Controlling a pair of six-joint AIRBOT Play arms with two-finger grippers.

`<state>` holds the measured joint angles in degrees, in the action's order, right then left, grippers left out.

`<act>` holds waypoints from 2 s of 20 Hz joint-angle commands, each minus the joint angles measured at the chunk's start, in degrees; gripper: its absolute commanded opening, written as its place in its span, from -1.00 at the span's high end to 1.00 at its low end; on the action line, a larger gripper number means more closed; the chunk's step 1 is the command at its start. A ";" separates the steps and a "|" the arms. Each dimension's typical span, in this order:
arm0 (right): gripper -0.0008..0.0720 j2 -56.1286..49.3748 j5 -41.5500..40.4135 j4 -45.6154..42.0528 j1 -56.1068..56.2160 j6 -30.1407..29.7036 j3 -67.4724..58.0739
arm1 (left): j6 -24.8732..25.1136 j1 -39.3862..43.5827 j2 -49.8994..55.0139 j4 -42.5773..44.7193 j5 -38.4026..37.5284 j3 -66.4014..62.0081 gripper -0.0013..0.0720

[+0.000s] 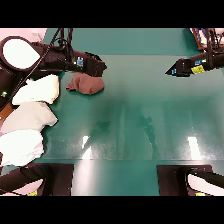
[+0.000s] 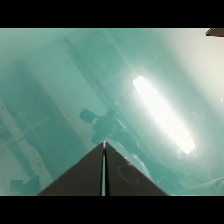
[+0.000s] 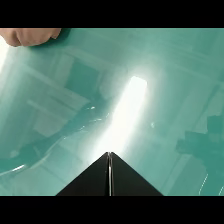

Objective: Fold the shirts.

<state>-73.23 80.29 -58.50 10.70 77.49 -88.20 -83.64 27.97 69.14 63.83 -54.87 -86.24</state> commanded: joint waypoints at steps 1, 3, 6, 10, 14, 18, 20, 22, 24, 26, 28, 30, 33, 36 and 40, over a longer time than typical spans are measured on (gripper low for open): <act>0.93 -0.15 -0.09 0.07 0.02 0.02 0.04 | 0.02 0.02 -0.07 -0.02 0.11 0.07 0.89; 0.93 -0.37 -0.28 0.04 0.02 0.02 0.15 | 0.02 0.02 -0.04 0.00 0.07 0.09 0.89; 0.93 -0.74 -0.35 0.04 0.02 0.02 0.15 | 0.02 0.02 -0.04 0.02 0.07 0.07 0.89; 0.93 -0.74 -0.35 0.07 0.02 0.02 0.15 | 0.02 0.02 -0.04 0.02 0.44 0.07 0.89; 0.93 -0.72 -5.25 0.11 0.24 0.04 0.15 | 0.39 0.02 -0.02 -0.96 1.81 0.11 0.89; 0.93 -0.72 -4.61 0.09 0.22 0.04 0.15 | -10.67 -0.57 2.14 23.30 3.37 0.11 -0.58; 0.93 -0.74 -3.82 0.13 0.24 0.04 0.15 | -16.63 -3.26 5.90 29.94 2.84 0.11 -0.57; 0.93 -0.74 -2.16 0.11 0.24 0.04 0.15 | -16.65 -7.82 11.39 29.16 2.75 0.11 -0.57; 0.93 -0.74 -0.11 0.11 0.24 0.04 0.15 | -16.48 -12.24 18.05 26.03 3.32 0.11 -0.57; 0.93 -0.74 1.25 0.11 0.24 0.04 0.15 | -16.44 -15.28 23.76 22.25 3.93 0.09 -0.57; 0.93 -0.74 1.18 0.13 0.24 0.07 0.15 | -16.41 -16.65 27.54 19.56 5.11 0.11 -0.57; 0.93 -0.72 0.31 0.13 0.24 0.07 0.15 | -16.39 -16.65 28.74 19.45 7.26 0.11 -0.57; 0.93 -0.72 -0.39 0.11 0.20 0.07 -0.26 | -16.35 -16.65 28.68 18.60 8.33 -1.86 0.89; 0.93 -0.72 0.24 -0.02 0.11 0.02 -4.90 | -16.11 -16.63 27.98 18.58 0.74 -11.37 0.90; 0.93 -0.72 0.98 -0.13 0.07 0.02 -18.29 | -1.03 -11.69 20.11 17.68 -3.13 -28.70 0.90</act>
<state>-73.95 80.77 -58.50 10.81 77.54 -98.96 -94.50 13.43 93.47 82.54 -54.35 -104.66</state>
